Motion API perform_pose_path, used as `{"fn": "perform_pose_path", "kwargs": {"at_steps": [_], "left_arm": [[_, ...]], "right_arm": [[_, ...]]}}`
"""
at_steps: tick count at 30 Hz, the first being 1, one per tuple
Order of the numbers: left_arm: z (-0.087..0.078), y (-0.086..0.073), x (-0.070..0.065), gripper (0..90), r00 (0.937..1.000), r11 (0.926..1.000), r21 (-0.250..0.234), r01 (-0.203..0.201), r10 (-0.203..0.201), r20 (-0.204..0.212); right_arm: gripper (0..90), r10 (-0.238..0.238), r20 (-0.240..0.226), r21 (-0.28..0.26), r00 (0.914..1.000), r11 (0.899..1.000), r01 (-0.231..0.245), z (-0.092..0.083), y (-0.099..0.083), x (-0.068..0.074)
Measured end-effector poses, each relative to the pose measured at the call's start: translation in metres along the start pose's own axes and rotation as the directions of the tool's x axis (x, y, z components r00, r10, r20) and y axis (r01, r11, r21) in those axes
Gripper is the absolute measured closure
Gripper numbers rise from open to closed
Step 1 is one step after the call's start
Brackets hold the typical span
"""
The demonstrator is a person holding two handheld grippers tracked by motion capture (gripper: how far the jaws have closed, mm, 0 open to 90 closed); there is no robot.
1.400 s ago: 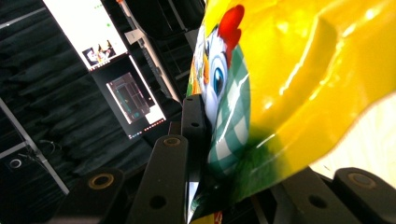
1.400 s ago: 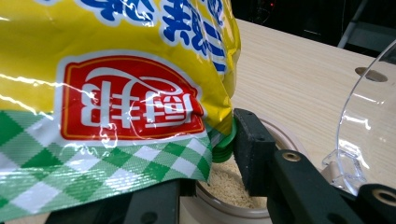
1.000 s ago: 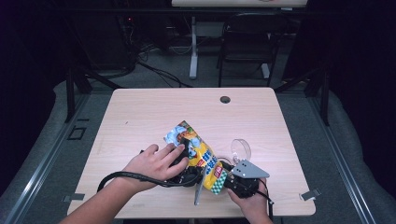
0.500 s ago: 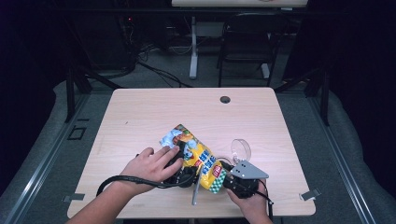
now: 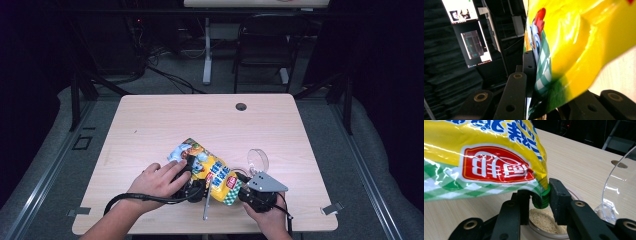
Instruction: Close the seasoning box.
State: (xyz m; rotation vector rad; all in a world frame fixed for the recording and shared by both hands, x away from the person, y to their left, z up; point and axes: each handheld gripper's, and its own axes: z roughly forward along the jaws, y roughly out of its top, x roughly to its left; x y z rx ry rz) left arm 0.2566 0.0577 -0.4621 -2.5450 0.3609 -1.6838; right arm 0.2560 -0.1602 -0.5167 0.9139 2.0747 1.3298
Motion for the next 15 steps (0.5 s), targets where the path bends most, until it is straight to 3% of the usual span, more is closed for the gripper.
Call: {"fn": "perform_pose_path", "kwargs": {"at_steps": [7,15], "left_arm": [[0.002,-0.004,-0.006,83.1,0.9983,0.9984,-0.011,0.056,-0.056,0.016],[0.005,-0.007,-0.013,83.4,0.9914,0.9918,-0.029,0.125,-0.123,0.043]], "right_arm": [[71.4,-0.009,-0.001,-0.005,1.0000,1.000,0.009,0.000,0.000,0.001],[71.4,-0.011,-0.001,-0.004,0.9999,1.000,0.011,0.000,0.001,0.001]]}}
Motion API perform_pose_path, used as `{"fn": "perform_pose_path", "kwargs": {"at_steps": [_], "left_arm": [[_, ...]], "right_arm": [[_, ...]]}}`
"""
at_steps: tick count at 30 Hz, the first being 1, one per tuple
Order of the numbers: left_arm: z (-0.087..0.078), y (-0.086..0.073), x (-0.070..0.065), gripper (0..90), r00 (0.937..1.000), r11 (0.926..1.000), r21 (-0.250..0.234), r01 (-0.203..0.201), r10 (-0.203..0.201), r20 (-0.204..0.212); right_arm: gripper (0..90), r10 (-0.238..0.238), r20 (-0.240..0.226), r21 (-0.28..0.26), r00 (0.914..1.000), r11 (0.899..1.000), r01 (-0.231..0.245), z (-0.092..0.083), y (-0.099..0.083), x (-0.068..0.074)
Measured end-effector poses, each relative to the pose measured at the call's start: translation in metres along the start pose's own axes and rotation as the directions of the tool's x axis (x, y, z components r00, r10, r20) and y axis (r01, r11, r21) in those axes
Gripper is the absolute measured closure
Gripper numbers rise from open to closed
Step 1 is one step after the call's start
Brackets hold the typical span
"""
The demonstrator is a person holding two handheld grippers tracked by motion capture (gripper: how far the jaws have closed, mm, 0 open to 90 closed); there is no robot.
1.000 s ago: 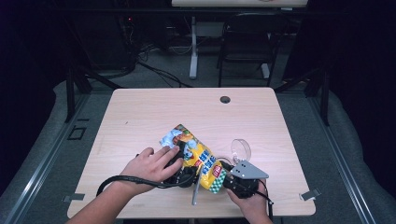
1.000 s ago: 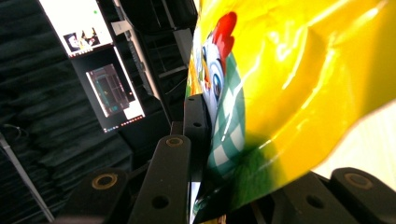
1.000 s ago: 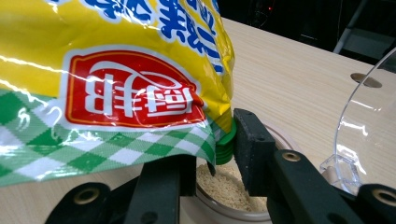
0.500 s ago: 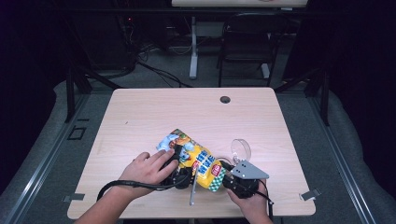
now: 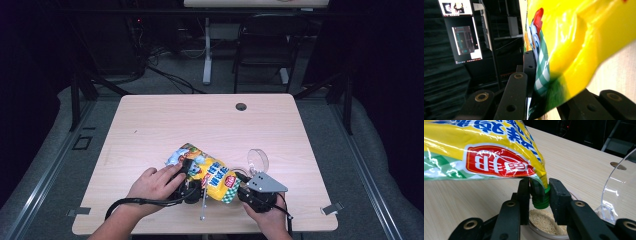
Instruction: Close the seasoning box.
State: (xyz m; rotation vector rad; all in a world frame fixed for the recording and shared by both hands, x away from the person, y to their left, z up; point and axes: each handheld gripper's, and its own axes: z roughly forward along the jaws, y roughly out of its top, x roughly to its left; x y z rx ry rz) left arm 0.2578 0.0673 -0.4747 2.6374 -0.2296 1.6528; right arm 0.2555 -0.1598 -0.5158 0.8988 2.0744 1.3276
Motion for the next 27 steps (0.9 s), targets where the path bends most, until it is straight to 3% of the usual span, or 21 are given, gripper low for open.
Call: {"fn": "perform_pose_path", "kwargs": {"at_steps": [8,9,18,27], "left_arm": [[0.004,-0.005,-0.008,83.4,0.9965,0.9966,-0.021,0.080,-0.079,0.027],[0.004,-0.005,-0.008,83.4,0.9968,0.9971,-0.016,0.075,-0.074,0.030],[0.010,-0.010,-0.017,83.6,0.9810,0.9821,-0.042,0.184,-0.180,0.071],[0.014,-0.013,-0.024,83.8,0.9691,0.9698,-0.064,0.235,-0.229,0.091]], "right_arm": [[71.4,-0.007,0.001,-0.003,1.0000,1.000,0.007,0.001,0.000,0.000],[71.4,-0.006,0.002,-0.003,1.0000,1.000,0.006,0.001,0.001,0.001],[71.4,-0.003,0.007,-0.012,1.0000,1.000,0.003,0.000,0.001,0.000],[71.4,-0.009,0.007,-0.014,0.9999,1.000,0.009,0.000,0.001,0.000]]}}
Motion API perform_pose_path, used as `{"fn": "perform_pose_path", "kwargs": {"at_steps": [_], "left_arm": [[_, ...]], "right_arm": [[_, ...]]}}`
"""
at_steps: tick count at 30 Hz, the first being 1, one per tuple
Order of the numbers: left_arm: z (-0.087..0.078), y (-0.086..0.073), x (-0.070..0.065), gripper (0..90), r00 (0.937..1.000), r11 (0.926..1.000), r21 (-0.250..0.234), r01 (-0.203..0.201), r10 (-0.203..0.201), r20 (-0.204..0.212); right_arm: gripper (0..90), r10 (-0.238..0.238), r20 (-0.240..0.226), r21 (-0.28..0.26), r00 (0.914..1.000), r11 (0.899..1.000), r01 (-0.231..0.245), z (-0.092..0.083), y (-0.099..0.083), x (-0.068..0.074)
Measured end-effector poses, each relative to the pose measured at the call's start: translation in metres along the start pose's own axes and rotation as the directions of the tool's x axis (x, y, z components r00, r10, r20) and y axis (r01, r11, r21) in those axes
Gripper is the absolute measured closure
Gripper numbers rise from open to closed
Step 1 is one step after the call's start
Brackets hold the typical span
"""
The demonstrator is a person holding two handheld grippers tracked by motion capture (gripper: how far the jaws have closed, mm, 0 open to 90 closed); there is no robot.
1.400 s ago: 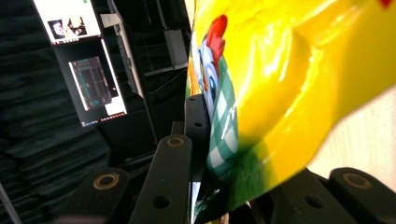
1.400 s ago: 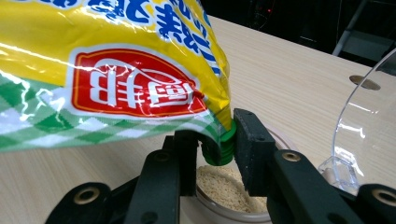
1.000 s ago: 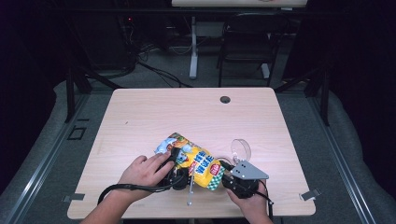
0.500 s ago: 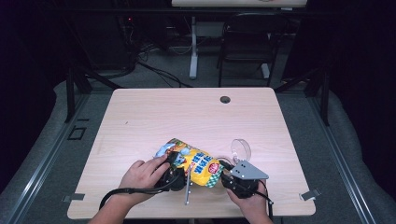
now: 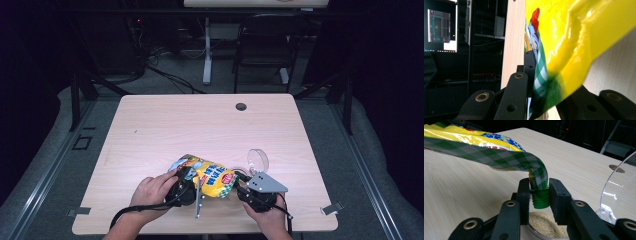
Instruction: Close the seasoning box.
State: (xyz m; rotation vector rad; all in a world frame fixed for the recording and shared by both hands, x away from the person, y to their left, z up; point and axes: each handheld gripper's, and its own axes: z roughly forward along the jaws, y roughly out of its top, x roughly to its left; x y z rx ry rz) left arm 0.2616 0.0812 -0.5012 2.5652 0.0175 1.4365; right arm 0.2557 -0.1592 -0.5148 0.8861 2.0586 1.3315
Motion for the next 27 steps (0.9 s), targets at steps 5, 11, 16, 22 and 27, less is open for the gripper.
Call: {"fn": "perform_pose_path", "kwargs": {"at_steps": [5,11,16,22,27], "left_arm": [[0.001,-0.003,-0.001,83.9,0.9994,0.9994,-0.011,0.031,-0.031,0.015],[0.005,-0.007,-0.004,84.0,0.9967,0.9971,-0.025,0.072,-0.071,0.040],[0.009,-0.011,-0.007,83.9,0.9924,0.9935,-0.038,0.108,-0.105,0.064],[0.012,-0.015,-0.009,83.9,0.9843,0.9883,-0.041,0.147,-0.142,0.104],[0.015,-0.017,-0.012,83.9,0.9740,0.9799,-0.055,0.192,-0.183,0.133]], "right_arm": [[71.3,-0.001,-0.002,-0.003,1.0000,1.000,0.001,0.000,0.000,0.000],[71.3,-0.003,-0.003,-0.001,1.0000,1.000,0.003,0.001,0.001,0.001],[71.2,0.000,-0.003,-0.002,1.0000,1.000,0.000,0.002,0.001,0.001],[71.1,0.000,-0.006,-0.002,1.0000,1.000,0.000,0.003,0.001,0.001],[70.8,0.006,-0.003,-0.011,1.0000,1.000,-0.006,0.003,0.001,0.001]]}}
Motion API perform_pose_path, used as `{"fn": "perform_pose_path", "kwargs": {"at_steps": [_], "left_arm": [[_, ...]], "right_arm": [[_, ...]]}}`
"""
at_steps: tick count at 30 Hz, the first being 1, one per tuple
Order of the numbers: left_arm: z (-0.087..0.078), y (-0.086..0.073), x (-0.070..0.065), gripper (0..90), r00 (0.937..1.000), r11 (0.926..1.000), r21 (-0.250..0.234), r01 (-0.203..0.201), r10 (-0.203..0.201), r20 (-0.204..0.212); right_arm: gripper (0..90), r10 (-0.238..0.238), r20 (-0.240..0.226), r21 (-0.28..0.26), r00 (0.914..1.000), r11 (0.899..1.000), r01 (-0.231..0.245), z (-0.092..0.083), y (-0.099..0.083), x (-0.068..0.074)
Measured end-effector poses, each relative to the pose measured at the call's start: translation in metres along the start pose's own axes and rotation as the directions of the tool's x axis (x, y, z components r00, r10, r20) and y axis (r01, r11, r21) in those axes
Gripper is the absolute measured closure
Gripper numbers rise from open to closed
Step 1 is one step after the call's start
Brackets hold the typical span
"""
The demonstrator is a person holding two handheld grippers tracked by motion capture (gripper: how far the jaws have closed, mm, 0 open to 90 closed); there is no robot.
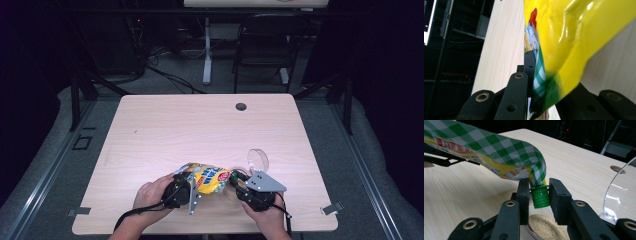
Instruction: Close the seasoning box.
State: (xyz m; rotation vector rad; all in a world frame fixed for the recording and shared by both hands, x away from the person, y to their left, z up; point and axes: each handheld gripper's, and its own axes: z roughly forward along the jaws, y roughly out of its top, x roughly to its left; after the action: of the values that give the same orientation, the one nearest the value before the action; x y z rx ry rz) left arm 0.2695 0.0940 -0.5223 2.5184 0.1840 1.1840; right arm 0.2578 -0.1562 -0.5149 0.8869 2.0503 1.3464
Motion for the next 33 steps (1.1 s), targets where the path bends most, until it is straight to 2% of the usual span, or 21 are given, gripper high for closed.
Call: {"fn": "perform_pose_path", "kwargs": {"at_steps": [10,12,18,20,28,33], "left_arm": [[0.005,-0.005,0.000,84.0,0.9974,0.9981,-0.022,0.058,-0.057,0.044],[0.006,-0.006,-0.001,84.0,0.9951,0.9958,-0.036,0.084,-0.082,0.054],[0.009,-0.010,-0.001,84.3,0.9901,0.9921,-0.051,0.114,-0.110,0.087],[0.010,-0.011,0.000,84.6,0.9894,0.9921,-0.056,0.112,-0.106,0.099],[0.013,-0.017,0.000,85.2,0.9777,0.9844,-0.076,0.159,-0.146,0.151],[0.014,-0.020,0.001,85.7,0.9704,0.9783,-0.082,0.190,-0.175,0.167]], "right_arm": [[70.5,0.003,-0.003,-0.008,1.0000,1.000,-0.003,0.000,0.001,0.000],[70.4,0.002,-0.002,-0.010,1.0000,1.000,-0.002,0.000,0.002,0.000],[70.0,0.009,-0.001,-0.017,1.0000,1.000,-0.009,0.001,0.003,-0.001],[69.8,0.009,-0.001,-0.019,1.0000,1.000,-0.009,0.001,0.004,-0.001],[68.7,0.014,-0.008,-0.039,0.9999,0.999,-0.015,0.002,0.005,-0.001],[67.5,0.021,-0.018,-0.045,0.9996,0.999,-0.021,0.002,0.005,-0.002]]}}
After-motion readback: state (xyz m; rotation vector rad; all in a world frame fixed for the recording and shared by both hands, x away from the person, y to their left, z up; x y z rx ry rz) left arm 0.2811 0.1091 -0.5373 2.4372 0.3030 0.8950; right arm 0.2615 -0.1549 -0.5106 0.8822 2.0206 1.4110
